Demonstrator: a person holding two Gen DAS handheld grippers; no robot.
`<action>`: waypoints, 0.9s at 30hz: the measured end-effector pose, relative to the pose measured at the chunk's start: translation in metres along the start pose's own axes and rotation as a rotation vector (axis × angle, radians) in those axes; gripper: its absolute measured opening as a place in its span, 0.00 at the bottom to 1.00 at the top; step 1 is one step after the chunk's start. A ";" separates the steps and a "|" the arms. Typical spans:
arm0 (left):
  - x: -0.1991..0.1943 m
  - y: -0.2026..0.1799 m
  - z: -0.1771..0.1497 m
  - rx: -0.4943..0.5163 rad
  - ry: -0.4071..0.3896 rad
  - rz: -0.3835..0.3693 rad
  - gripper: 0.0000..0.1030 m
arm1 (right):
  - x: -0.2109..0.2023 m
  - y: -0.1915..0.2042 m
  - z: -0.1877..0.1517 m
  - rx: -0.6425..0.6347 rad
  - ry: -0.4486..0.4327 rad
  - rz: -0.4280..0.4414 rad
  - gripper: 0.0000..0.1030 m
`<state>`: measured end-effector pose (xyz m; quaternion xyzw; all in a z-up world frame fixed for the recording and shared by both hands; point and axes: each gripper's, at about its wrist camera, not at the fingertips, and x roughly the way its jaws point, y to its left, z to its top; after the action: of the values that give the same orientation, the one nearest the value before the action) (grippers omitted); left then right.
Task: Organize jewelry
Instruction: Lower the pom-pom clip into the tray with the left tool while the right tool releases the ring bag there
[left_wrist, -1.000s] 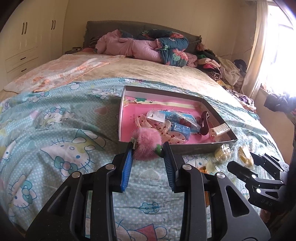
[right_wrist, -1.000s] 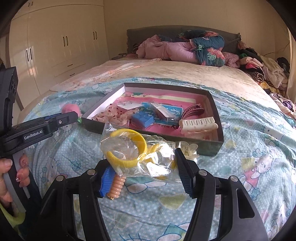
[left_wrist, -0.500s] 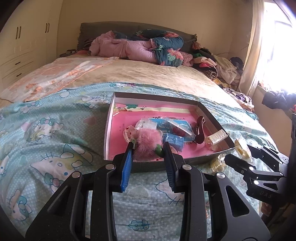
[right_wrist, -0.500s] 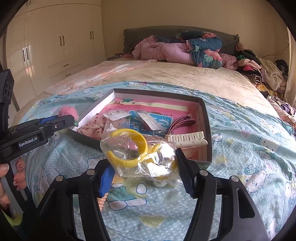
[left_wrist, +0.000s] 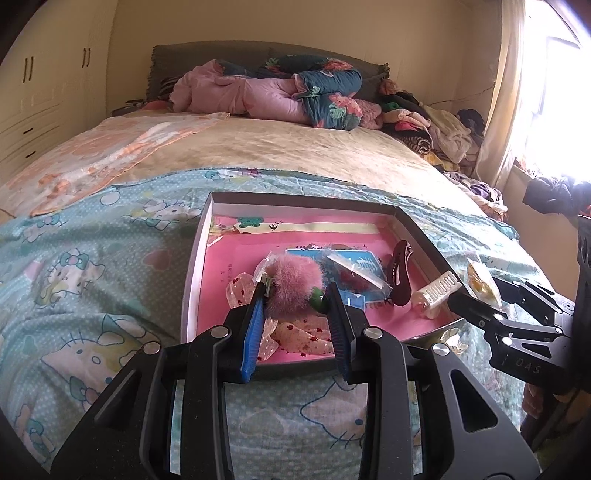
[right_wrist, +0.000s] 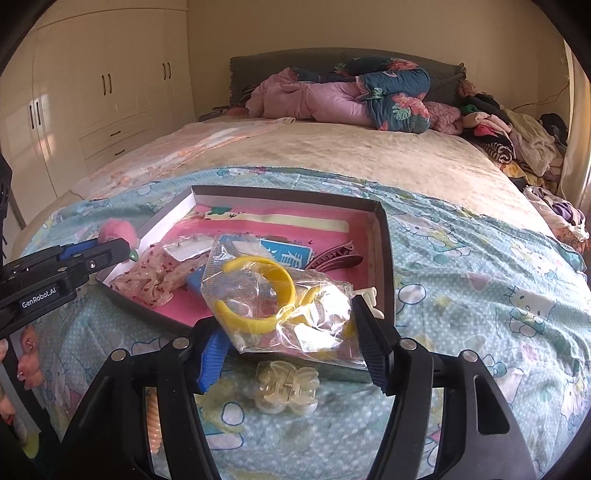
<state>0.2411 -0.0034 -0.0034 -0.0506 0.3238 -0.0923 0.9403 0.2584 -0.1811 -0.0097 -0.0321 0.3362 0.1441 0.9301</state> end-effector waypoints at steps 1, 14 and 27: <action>0.003 0.000 0.002 -0.001 0.001 0.000 0.24 | 0.003 -0.002 0.002 0.001 0.001 -0.003 0.59; 0.037 -0.001 0.011 0.004 0.027 0.003 0.24 | 0.037 -0.021 0.022 0.002 0.020 -0.043 0.60; 0.060 0.001 0.010 0.005 0.058 0.012 0.24 | 0.080 -0.030 0.031 0.018 0.084 -0.047 0.64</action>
<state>0.2936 -0.0148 -0.0319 -0.0435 0.3508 -0.0891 0.9312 0.3449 -0.1853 -0.0380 -0.0377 0.3752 0.1177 0.9187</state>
